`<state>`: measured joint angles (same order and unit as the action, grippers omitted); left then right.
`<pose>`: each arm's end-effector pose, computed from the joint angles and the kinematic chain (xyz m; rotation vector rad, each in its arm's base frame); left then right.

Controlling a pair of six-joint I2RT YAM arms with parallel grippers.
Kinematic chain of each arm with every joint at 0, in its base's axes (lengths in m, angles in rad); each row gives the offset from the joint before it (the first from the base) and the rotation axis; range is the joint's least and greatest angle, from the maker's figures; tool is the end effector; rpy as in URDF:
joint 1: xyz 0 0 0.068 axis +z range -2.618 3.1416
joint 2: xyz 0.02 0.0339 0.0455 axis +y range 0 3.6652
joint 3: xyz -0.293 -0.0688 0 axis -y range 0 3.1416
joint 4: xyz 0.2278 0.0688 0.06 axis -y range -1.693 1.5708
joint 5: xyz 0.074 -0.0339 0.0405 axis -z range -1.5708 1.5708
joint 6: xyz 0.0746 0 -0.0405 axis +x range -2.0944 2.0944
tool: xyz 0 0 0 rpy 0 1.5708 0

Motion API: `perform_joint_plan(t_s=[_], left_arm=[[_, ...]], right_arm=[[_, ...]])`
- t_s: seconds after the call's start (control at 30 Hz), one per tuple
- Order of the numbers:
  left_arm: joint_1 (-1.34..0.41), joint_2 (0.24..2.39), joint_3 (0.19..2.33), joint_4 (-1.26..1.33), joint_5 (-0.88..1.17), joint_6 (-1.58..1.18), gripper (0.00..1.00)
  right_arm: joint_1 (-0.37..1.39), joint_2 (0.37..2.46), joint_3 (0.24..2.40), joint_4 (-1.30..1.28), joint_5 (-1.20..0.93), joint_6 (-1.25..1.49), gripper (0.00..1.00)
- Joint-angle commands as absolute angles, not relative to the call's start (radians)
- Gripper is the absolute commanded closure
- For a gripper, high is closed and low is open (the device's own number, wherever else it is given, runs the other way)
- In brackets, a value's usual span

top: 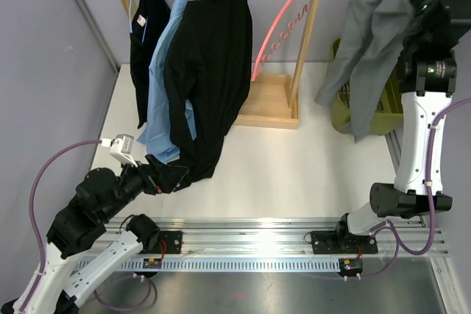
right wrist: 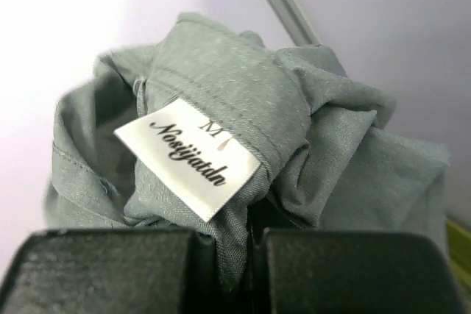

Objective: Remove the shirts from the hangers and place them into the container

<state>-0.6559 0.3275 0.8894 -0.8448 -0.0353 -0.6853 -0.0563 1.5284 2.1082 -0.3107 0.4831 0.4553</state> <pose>0.0381 -0.0260 0.3384 -0.0545 1.9510 -0.8835 0.2979 -0.0515 0.6185 0.7179 1.1233 0.0238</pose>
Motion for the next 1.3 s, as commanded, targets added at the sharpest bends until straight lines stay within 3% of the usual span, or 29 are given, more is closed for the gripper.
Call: perform_joint_plan(t_s=[0.0,0.13,0.27,0.5,0.67,0.8,1.0,1.13,1.27], left_arm=[[-0.658,0.341,0.913,-0.822,-0.021,-0.673,0.01],[-0.658,0.33,0.897,-0.831,-0.04,-0.675,0.01],[-0.658,0.321,0.862,-0.824,-0.043,-0.687,0.01],[-0.658,0.325,0.815,-0.811,-0.035,-0.703,0.01],[-0.658,0.311,0.796,-0.83,-0.046,-0.712,0.01],[-0.658,0.301,0.795,-0.854,-0.058,-0.715,0.01],[-0.658,0.305,0.758,-0.819,-0.052,-0.724,0.01],[-0.658,0.319,0.736,-0.773,-0.017,-0.738,0.01],[-0.658,0.319,0.721,-0.744,-0.006,-0.749,0.01]], right_arm=[[-0.063,1.54,2.325,0.093,0.344,0.405,1.0],[-0.063,1.632,2.554,0.223,0.354,0.365,1.0],[-0.067,1.701,2.589,0.243,0.385,0.293,1.0],[-0.081,1.807,2.24,0.258,0.552,0.267,1.0],[-0.112,1.975,2.146,0.057,0.575,0.412,1.0],[-0.133,2.167,2.351,-0.234,0.516,0.497,1.0],[-0.133,2.121,2.348,-0.248,0.557,0.523,1.0],[-0.133,2.174,2.48,-0.632,0.58,0.578,1.0],[-0.133,2.151,2.334,-0.785,0.58,0.632,1.0]])
